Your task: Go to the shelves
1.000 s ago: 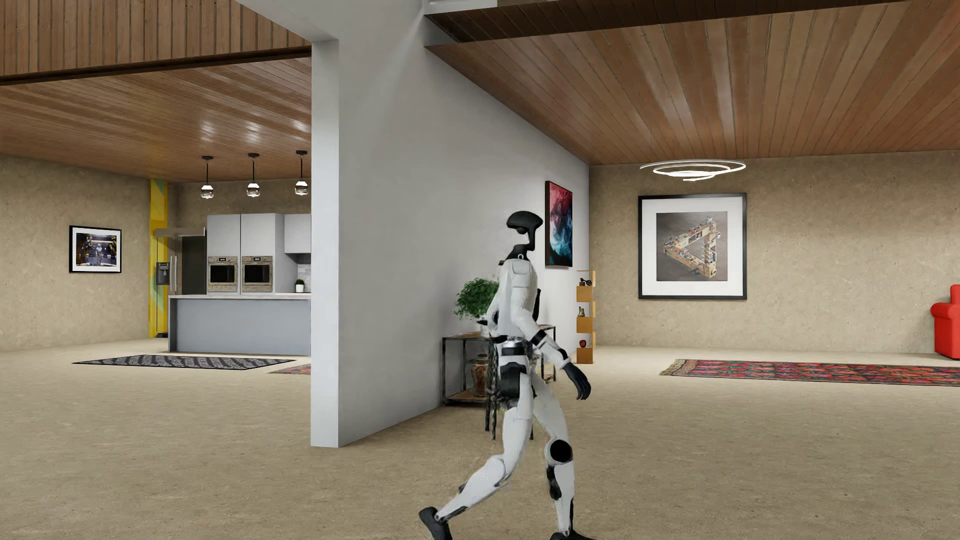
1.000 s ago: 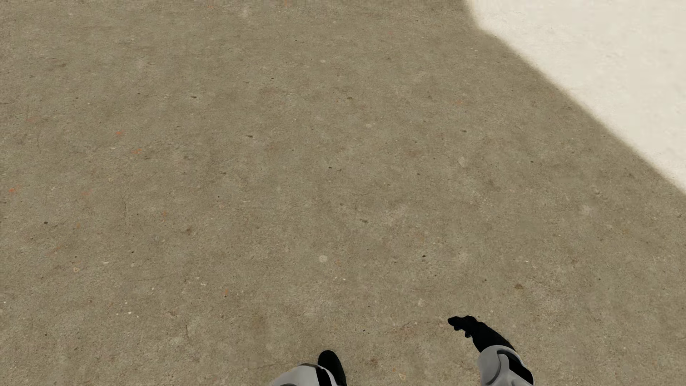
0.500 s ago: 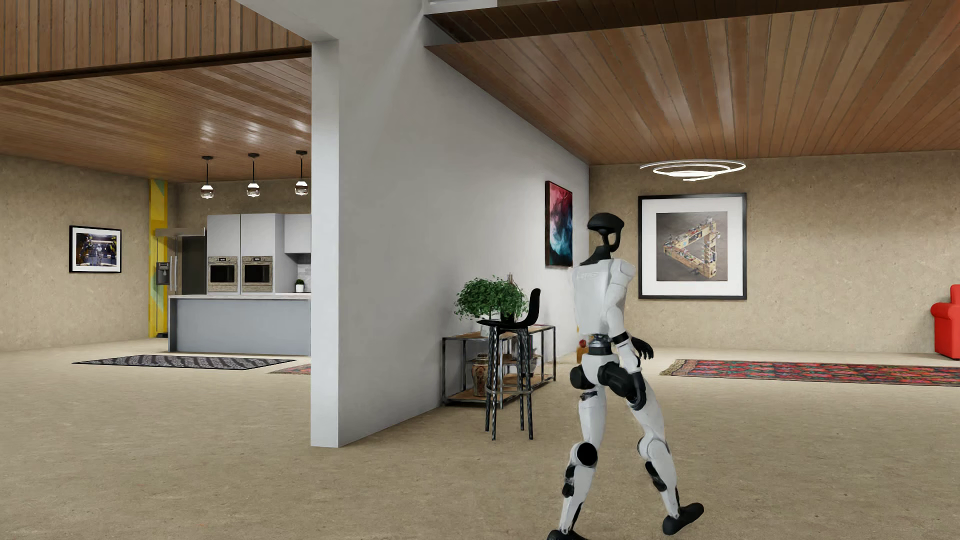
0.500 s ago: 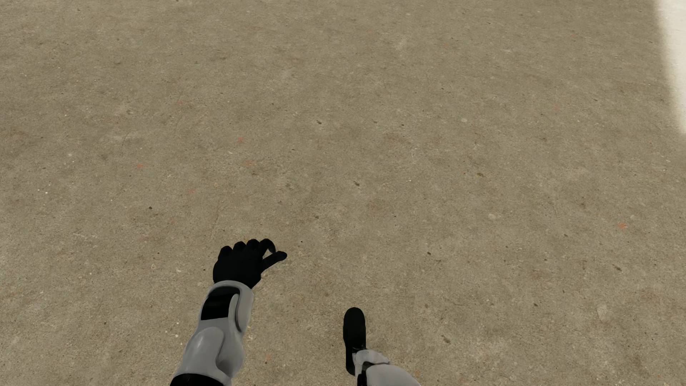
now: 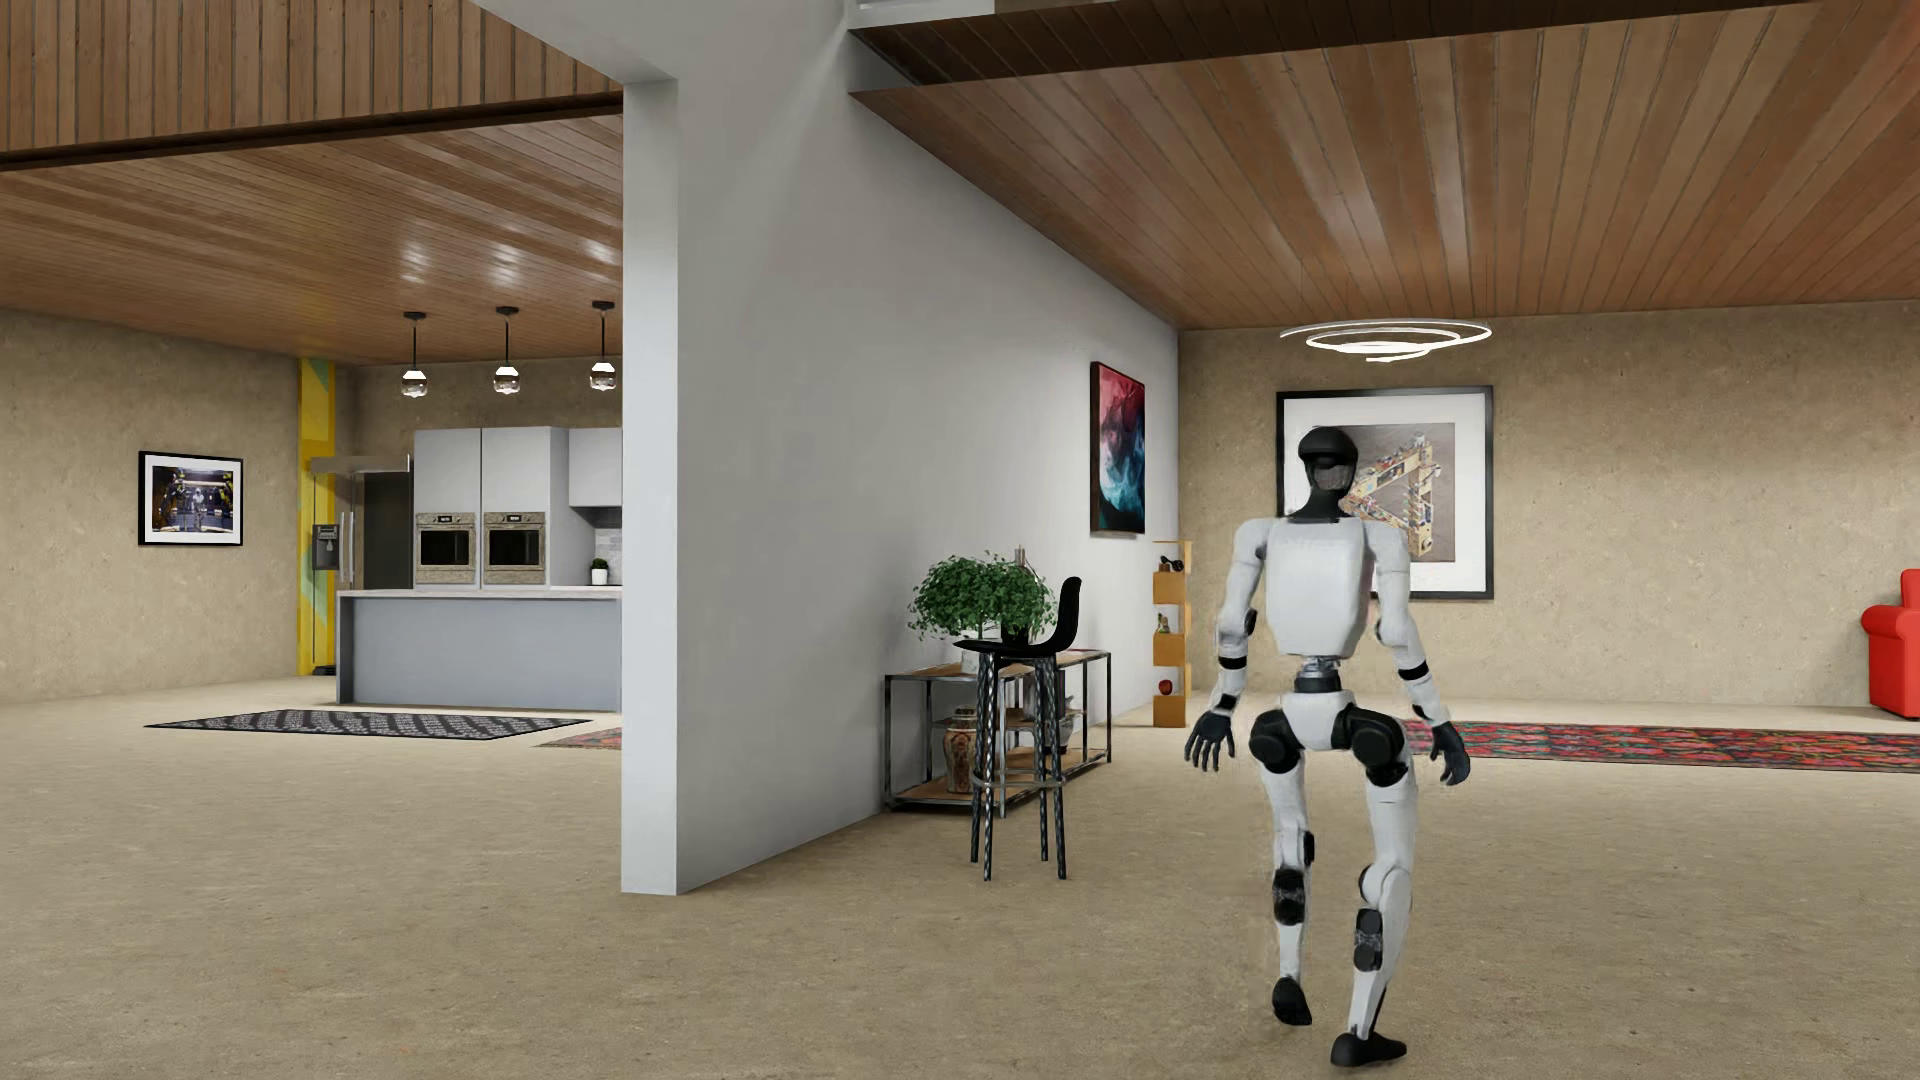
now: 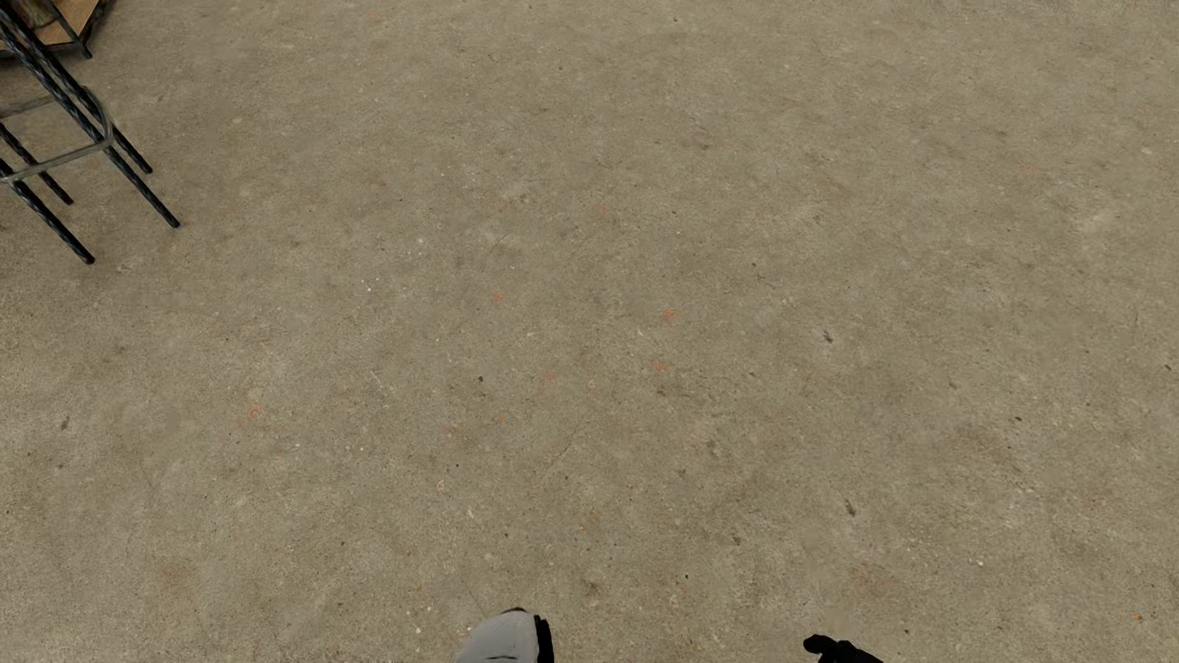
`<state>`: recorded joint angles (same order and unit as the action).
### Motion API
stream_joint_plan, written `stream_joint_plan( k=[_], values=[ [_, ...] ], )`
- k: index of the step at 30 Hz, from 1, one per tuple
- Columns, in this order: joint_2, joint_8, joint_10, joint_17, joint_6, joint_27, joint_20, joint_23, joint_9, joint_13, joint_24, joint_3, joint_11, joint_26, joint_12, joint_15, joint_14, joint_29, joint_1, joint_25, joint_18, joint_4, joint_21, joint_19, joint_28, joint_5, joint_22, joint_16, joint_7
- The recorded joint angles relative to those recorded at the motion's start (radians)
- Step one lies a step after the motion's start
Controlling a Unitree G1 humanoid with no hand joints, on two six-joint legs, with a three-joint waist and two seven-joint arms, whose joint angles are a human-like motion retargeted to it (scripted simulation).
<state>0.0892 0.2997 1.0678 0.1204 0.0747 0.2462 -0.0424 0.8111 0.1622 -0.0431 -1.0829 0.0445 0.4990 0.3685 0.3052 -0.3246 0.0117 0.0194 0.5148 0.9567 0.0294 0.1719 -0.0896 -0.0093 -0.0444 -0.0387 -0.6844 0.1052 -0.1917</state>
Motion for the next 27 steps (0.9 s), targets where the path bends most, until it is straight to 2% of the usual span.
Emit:
stream_joint_plan(
  k=[1, 3, 4, 5, 6, 8, 9, 10, 11, 12, 13, 14, 16, 17, 18, 20, 22, 23, 24, 25, 26, 27],
  values=[
    [-0.041, 0.021, -0.175, 0.026, 0.002, -0.019, -0.019, -0.020, -0.001, 0.042, 0.029, 0.013, -0.024, 0.016, 0.019, -0.022, -0.004, -0.010, 0.027, -0.017, 0.019, 0.008, 0.005, 0.006, -0.008, 0.005, -0.009, 0.001, -0.046],
    [-0.123, 0.055, -0.666, 0.067, 0.003, -0.027, -0.018, -0.053, -0.002, 0.134, 0.019, 0.028, -0.094, 0.048, 0.036, -0.051, -0.070, -0.044, 0.012, -0.044, -0.018, -0.044, 0.017, 0.023, -0.032, 0.020, -0.057, -0.006, -0.125],
    [-0.172, 0.065, -0.857, 0.074, 0.000, -0.021, -0.005, -0.065, -0.001, 0.177, -0.016, 0.035, -0.135, 0.055, 0.045, -0.060, -0.053, -0.052, 0.019, -0.062, -0.035, -0.092, 0.020, 0.032, -0.067, 0.032, -0.081, -0.006, -0.077],
    [-0.223, 0.075, -0.956, 0.078, -0.005, -0.028, 0.018, -0.076, 0.000, 0.212, -0.066, 0.041, -0.169, 0.038, 0.054, -0.071, -0.004, -0.059, 0.030, -0.080, -0.056, -0.133, 0.025, 0.043, -0.109, 0.045, -0.101, 0.000, -0.004],
    [-0.279, 0.097, -0.931, 0.080, -0.010, -0.023, 0.053, -0.089, 0.001, 0.229, -0.136, 0.041, -0.192, 0.008, 0.052, -0.084, -0.009, -0.077, 0.043, -0.104, -0.063, -0.156, 0.017, 0.056, -0.150, 0.053, -0.121, 0.013, 0.012],
    [-0.367, 0.122, -0.762, 0.082, -0.026, -0.038, 0.056, -0.132, 0.006, 0.221, -0.225, 0.050, -0.164, -0.040, 0.033, -0.076, -0.079, -0.087, 0.054, -0.136, 0.033, -0.179, 0.026, 0.084, -0.210, 0.042, -0.131, 0.008, 0.005],
    [-0.398, 0.112, -0.702, 0.078, -0.041, -0.049, 0.021, -0.143, 0.007, 0.211, -0.237, 0.056, -0.126, -0.042, 0.034, -0.026, -0.135, -0.099, 0.035, -0.136, 0.086, -0.178, 0.050, 0.084, -0.196, 0.022, -0.110, -0.015, -0.013],
    [-0.400, 0.101, -0.645, 0.072, -0.058, -0.049, -0.025, -0.150, 0.010, 0.193, -0.228, 0.060, -0.031, -0.030, 0.030, 0.060, -0.144, -0.100, 0.012, -0.128, 0.109, -0.180, 0.073, 0.067, -0.162, -0.013, -0.092, -0.050, -0.037],
    [-0.366, 0.093, -0.586, 0.070, -0.080, -0.036, -0.065, -0.158, 0.015, 0.168, -0.205, 0.059, 0.124, -0.017, 0.016, 0.169, -0.092, -0.091, -0.006, -0.103, 0.132, -0.195, 0.095, 0.043, -0.125, -0.069, -0.085, -0.089, -0.051],
    [-0.298, 0.063, -0.555, 0.060, -0.103, -0.023, -0.082, -0.168, 0.020, 0.136, -0.196, 0.050, 0.321, -0.005, -0.011, 0.267, -0.040, -0.079, -0.038, -0.085, 0.130, -0.217, 0.106, 0.012, -0.110, -0.127, -0.095, -0.116, -0.057],
    [-0.208, 0.006, -0.548, 0.042, -0.124, -0.006, -0.071, -0.176, 0.025, 0.105, -0.207, 0.035, 0.518, -0.005, -0.050, 0.376, 0.005, -0.064, -0.085, -0.082, 0.128, -0.242, 0.104, 0.019, -0.105, -0.173, -0.114, -0.128, -0.053],
    [-0.100, -0.075, -0.564, 0.025, -0.141, 0.011, -0.033, -0.182, 0.028, 0.069, -0.241, 0.018, 0.677, -0.016, -0.099, 0.365, 0.037, -0.048, -0.146, -0.088, 0.121, -0.271, 0.095, -0.021, -0.116, -0.175, -0.141, -0.128, -0.044],
    [0.105, -0.199, -0.632, -0.009, -0.157, 0.013, 0.095, -0.188, 0.029, -0.012, -0.353, -0.010, 0.867, -0.068, -0.217, 0.283, 0.082, -0.016, -0.281, -0.118, 0.108, -0.304, 0.060, -0.026, -0.139, -0.143, -0.176, -0.101, -0.017],
    [0.193, -0.234, -0.667, -0.017, -0.158, 0.010, 0.148, -0.187, 0.027, -0.055, -0.392, -0.024, 0.893, -0.101, -0.276, 0.291, 0.102, 0.008, -0.346, -0.133, 0.101, -0.315, 0.043, -0.008, -0.135, -0.142, -0.175, -0.088, 0.001],
    [0.274, -0.254, -0.692, -0.027, -0.157, 0.013, 0.185, -0.185, 0.026, -0.089, -0.404, -0.038, 0.874, -0.135, -0.338, 0.297, 0.125, 0.035, -0.403, -0.147, 0.094, -0.323, 0.027, -0.023, -0.126, -0.145, -0.158, -0.082, 0.021],
    [0.398, -0.260, -0.725, -0.030, -0.155, 0.013, 0.215, -0.166, 0.026, -0.152, -0.340, -0.065, 0.706, -0.191, -0.442, 0.303, 0.180, 0.068, -0.505, -0.147, 0.079, -0.336, -0.001, -0.045, -0.087, -0.165, -0.086, -0.077, 0.058],
    [0.446, -0.227, -0.763, -0.042, -0.157, 0.028, 0.233, -0.126, 0.028, -0.197, -0.243, -0.083, 0.346, -0.219, -0.520, 0.310, 0.235, 0.052, -0.599, -0.139, 0.067, -0.349, -0.031, -0.036, -0.034, -0.176, 0.000, -0.060, 0.082],
    [0.438, -0.219, -0.796, -0.055, -0.158, 0.037, 0.237, -0.100, 0.029, -0.211, -0.189, -0.087, 0.093, -0.216, -0.544, 0.341, 0.257, 0.039, -0.646, -0.134, 0.064, -0.353, -0.044, -0.004, -0.015, -0.154, 0.045, -0.049, 0.089],
    [0.413, -0.263, -0.813, -0.064, -0.158, 0.047, 0.243, -0.072, 0.030, -0.225, -0.141, -0.092, -0.176, -0.205, -0.555, 0.339, 0.281, 0.040, -0.685, -0.117, 0.061, -0.354, -0.044, -0.015, 0.010, -0.102, 0.089, -0.036, 0.091],
    [0.417, -0.294, -0.812, -0.067, -0.156, 0.046, 0.258, -0.048, 0.033, -0.238, -0.108, -0.093, -0.326, -0.193, -0.555, 0.298, 0.313, 0.058, -0.720, -0.086, 0.056, -0.351, -0.029, 0.056, 0.024, -0.060, 0.124, -0.019, 0.086],
    [0.430, -0.278, -0.808, -0.070, -0.154, 0.032, 0.258, -0.031, 0.036, -0.247, -0.070, -0.092, -0.357, -0.182, -0.539, 0.291, 0.347, 0.091, -0.761, -0.058, 0.048, -0.345, -0.015, 0.058, 0.049, -0.028, 0.158, -0.004, 0.071],
    [0.441, -0.236, -0.801, -0.076, -0.149, 0.022, 0.262, -0.021, 0.039, -0.253, -0.053, -0.093, -0.301, -0.161, -0.510, 0.310, 0.373, 0.120, -0.802, -0.037, 0.034, -0.331, -0.013, 0.049, 0.053, -0.007, 0.174, 0.018, 0.048]
  ],
)
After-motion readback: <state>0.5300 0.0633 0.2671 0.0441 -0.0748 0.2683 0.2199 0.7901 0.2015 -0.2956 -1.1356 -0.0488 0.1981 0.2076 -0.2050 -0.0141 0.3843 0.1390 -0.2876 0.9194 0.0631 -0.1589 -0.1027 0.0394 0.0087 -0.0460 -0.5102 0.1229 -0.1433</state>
